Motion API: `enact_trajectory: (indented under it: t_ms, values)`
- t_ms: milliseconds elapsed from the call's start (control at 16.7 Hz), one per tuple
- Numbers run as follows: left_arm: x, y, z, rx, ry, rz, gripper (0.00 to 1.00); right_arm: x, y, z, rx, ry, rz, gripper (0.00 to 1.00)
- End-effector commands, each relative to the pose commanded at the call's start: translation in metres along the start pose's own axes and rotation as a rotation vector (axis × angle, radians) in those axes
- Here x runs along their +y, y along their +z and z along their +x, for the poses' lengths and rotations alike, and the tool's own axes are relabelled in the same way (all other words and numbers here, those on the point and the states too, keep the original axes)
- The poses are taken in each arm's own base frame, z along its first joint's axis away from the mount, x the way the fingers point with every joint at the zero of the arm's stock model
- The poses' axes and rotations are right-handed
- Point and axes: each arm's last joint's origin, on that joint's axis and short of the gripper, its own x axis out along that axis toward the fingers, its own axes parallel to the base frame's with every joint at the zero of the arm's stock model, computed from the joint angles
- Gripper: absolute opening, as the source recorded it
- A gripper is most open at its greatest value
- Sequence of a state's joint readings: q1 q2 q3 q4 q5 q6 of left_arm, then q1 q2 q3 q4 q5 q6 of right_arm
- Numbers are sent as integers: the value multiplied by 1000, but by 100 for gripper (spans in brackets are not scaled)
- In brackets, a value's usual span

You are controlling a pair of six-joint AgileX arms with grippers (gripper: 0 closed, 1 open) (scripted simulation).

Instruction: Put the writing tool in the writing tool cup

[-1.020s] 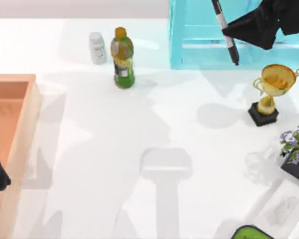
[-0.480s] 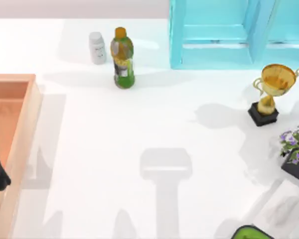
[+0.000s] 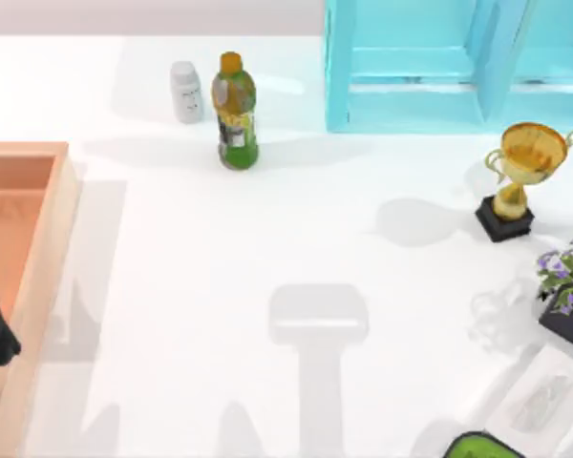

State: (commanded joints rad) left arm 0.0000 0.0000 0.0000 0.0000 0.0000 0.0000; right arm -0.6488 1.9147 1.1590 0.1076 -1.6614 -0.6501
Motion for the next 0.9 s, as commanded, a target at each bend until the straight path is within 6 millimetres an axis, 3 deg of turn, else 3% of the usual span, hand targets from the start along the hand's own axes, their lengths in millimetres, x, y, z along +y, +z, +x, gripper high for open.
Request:
enact_trajectory:
  t_ms: [60, 840, 900]
  values:
    - [0, 0, 0, 0, 0, 0, 100, -9, -12, 2, 54, -62, -4, 0]
    - [0, 0, 0, 0, 0, 0, 100, 0, -2, 5, 0, 0, 0, 0]
    - [0, 0, 0, 0, 0, 0, 100, 0, -2, 5, 0, 0, 0, 8]
